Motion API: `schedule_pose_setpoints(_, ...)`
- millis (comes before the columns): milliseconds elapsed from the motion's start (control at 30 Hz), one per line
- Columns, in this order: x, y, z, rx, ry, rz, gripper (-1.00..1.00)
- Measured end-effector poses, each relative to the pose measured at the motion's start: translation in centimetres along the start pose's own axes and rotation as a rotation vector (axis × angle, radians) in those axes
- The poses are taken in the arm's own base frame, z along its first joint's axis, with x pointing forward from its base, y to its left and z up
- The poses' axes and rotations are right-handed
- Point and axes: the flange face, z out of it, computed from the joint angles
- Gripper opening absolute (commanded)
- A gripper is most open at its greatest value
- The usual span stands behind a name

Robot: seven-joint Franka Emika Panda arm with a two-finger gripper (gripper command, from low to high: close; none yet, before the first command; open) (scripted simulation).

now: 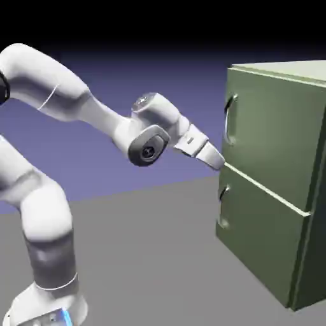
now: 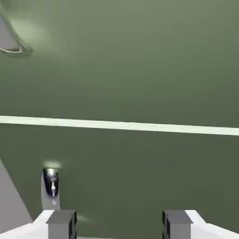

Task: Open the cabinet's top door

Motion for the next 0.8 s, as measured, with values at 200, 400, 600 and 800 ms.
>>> schedule_pose_setpoints(200,2.0,-0.7,-2.2,0.048,0.039,0.327,0.0)
schedule_pose_setpoints(400,3.2,-1.3,-4.2,0.114,0.059,0.644,0.0)
schedule_pose_setpoints(600,3.7,-2.0,-5.9,0.194,0.058,0.95,0.0)
schedule_pose_setpoints(800,3.5,-2.7,-7.2,0.283,0.032,1.244,0.0)
